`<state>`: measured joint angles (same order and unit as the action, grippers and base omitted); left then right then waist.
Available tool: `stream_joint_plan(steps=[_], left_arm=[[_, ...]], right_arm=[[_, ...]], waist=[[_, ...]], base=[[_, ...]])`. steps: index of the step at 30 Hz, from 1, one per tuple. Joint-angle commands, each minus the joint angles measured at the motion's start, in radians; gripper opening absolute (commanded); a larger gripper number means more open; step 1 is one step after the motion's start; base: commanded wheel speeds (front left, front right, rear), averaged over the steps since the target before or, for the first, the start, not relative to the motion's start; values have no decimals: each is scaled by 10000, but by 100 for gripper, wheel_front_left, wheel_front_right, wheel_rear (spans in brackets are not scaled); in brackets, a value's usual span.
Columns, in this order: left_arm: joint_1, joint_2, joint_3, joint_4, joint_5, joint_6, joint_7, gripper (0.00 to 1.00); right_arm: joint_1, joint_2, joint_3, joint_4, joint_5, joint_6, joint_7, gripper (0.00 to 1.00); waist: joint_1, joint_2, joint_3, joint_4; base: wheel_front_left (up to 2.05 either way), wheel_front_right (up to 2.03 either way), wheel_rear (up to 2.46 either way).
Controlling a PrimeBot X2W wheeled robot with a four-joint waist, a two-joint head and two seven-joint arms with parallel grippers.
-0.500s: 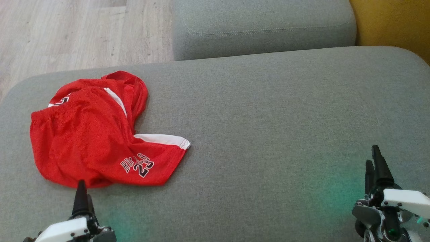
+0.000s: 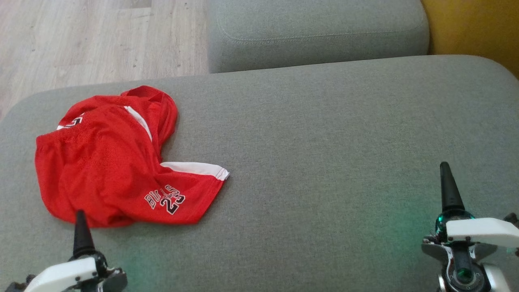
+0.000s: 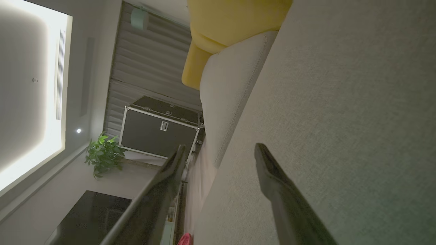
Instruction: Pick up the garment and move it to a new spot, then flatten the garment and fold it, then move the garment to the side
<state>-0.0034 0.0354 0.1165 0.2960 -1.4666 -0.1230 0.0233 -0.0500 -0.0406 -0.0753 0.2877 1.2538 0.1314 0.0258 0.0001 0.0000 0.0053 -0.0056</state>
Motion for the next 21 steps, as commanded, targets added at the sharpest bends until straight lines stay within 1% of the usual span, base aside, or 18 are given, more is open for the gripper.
stream_joint_plan(steps=[1, 3, 4, 9, 21], left_arm=[[-518, 73, 228, -430, 235, -20, -132, 100], [-543, 74, 285, -535, 483, -21, -191, 100], [-564, 76, 314, -655, 755, -22, -250, 100], [-581, 80, 245, -991, 1721, -25, -396, 100], [-547, 90, -499, -1777, 4040, 260, -748, 100]], right_arm=[[-507, -46, 79, -464, -374, -2, -143, 100], [-524, -47, 54, -602, -743, -2, -202, 100], [-546, -48, 47, -751, -1155, -2, -261, 100], [-580, -51, 170, -1054, -2145, -2, -408, 100], [-665, -58, 629, -1377, -4463, -3, -762, 100]], waist=[[-1, 0, 3, -9], [-1, 0, 8, -22], [-1, 0, 17, -31], [-1, 0, 41, -38], [-1, 0, 97, -27]], base=[[0, 0, 0], [0, 0, 0], [0, 0, 0], [0, 0, 0], [0, 0, 0]])
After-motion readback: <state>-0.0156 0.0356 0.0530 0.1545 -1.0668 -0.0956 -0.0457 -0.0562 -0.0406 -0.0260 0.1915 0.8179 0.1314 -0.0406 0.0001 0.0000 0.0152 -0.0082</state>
